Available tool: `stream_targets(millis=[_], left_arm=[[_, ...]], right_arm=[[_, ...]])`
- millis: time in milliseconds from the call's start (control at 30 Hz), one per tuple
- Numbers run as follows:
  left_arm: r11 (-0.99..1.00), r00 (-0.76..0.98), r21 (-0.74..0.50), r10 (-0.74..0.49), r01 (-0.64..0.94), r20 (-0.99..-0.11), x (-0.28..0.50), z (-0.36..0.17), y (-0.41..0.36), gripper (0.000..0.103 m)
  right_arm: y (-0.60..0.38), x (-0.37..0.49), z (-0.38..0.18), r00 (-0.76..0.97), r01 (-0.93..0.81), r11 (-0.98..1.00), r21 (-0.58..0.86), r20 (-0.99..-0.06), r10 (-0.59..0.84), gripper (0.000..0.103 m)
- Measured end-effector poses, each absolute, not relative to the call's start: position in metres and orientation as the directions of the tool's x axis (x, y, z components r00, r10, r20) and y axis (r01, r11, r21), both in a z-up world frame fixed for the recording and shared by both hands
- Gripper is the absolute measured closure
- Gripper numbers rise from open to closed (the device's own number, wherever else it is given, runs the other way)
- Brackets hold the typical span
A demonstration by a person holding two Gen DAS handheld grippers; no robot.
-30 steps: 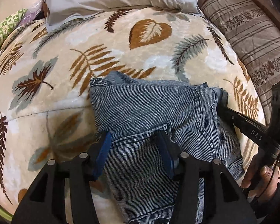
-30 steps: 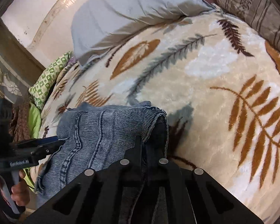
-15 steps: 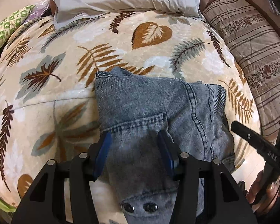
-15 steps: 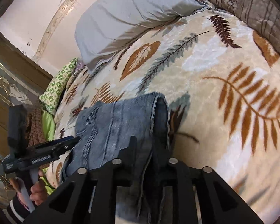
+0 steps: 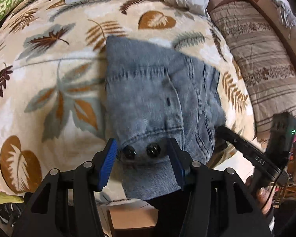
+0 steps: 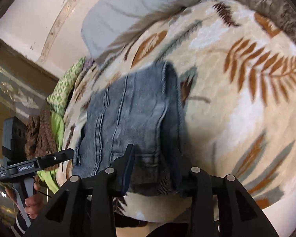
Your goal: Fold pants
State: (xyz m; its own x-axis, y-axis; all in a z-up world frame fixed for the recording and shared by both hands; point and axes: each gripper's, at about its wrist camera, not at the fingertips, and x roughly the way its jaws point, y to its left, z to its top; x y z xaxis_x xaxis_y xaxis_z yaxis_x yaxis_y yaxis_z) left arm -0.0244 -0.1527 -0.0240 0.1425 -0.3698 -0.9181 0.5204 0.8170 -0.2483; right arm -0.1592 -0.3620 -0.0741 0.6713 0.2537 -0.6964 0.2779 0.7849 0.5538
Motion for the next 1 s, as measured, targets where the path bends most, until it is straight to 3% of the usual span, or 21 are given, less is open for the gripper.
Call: stream_targets(millis=[33, 233, 400, 467, 600, 767, 1000], left_arm=[[0.817, 0.153, -0.236, -0.364, 0.527, -0.919, -0.029, -0.026, -0.154, 0.046], [0.811, 0.162, -0.182, -0.321, 0.555, -0.933, -0.042, -0.052, -0.167, 0.027], [0.821, 0.033, -0.326, -0.385, 0.468, -0.922, -0.032, -0.072, -0.153, 0.027], [0.814, 0.035, -0.322, -0.385, 0.483, -0.922, -0.030, -0.063, -0.150, 0.028], [0.778, 0.071, -0.347, -0.446, 0.523, -0.892, -0.028, -0.028, -0.138, 0.029], [0.771, 0.143, -0.360, -0.498, 0.526, -0.855, -0.002, 0.004, -0.126, 0.029], [0.795, 0.082, -0.405, -0.490, 0.452, -0.868, 0.033, -0.022, -0.138, 0.029]], right_arm=[[-0.354, -0.158, -0.070, 0.666, 0.259, 0.823, 0.505, -0.711, 0.227, 0.092], [-0.339, -0.162, -0.065, 0.634, 0.240, 0.919, 0.313, -0.767, 0.096, 0.094], [-0.348, -0.161, -0.083, 0.617, 0.275, 0.901, 0.336, -0.781, 0.103, 0.094], [-0.353, -0.164, -0.078, 0.624, 0.272, 0.885, 0.379, -0.769, 0.138, 0.087], [-0.367, -0.176, -0.059, 0.685, 0.282, 0.827, 0.486, -0.705, 0.181, 0.084], [-0.398, -0.175, -0.049, 0.752, 0.323, 0.729, 0.603, -0.631, 0.190, 0.045], [-0.400, -0.131, -0.071, 0.693, 0.346, 0.736, 0.581, -0.688, 0.217, 0.045]])
